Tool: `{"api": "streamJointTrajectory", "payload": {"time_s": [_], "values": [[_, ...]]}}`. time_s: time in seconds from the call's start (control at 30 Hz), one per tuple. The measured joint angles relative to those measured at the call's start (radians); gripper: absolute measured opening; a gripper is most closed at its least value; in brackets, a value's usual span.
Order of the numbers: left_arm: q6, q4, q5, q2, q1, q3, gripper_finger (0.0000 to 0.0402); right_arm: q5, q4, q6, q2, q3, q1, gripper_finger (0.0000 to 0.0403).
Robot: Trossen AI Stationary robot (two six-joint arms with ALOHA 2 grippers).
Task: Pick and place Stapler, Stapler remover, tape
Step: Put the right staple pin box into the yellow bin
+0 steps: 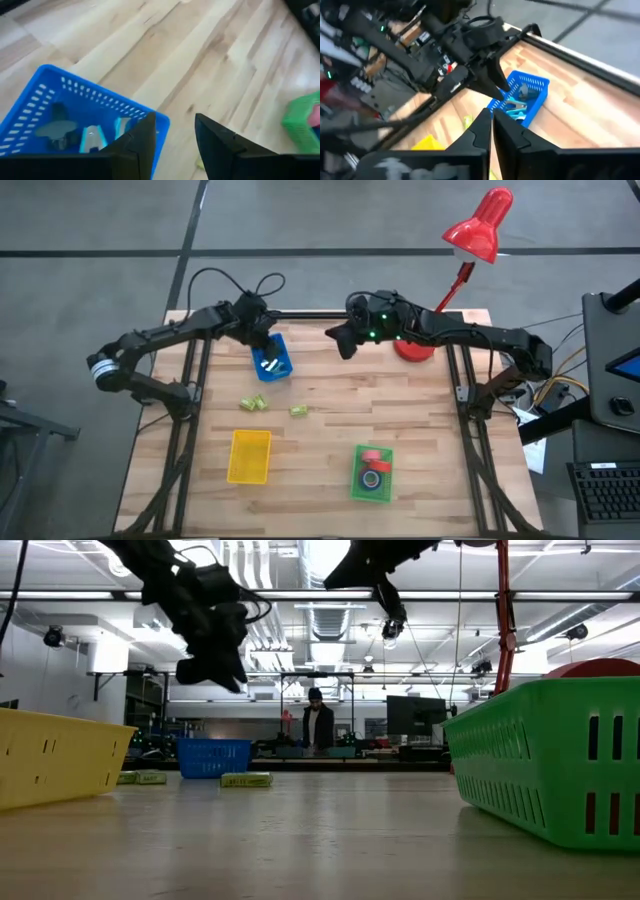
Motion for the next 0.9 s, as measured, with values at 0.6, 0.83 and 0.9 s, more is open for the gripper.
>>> {"api": "streamJointTrajectory", "payload": {"time_s": [0.6,0.83,0.9], "values": [[-0.419,0.033,0.062,-0.002,-0.169,0.100,0.0117,-0.193,0.301,-0.190,-0.543,-0.582,0.003,0.0008],[-0.520,0.040,-0.068,-0.002,-0.261,0.146,0.0117,-0.120,0.281,-0.220,-0.703,-0.784,0.003,0.0008],[-0.541,0.039,-0.072,-0.002,-0.278,0.147,0.0117,-0.130,0.291,-0.248,-0.740,-0.841,0.010,0.0008]]}}
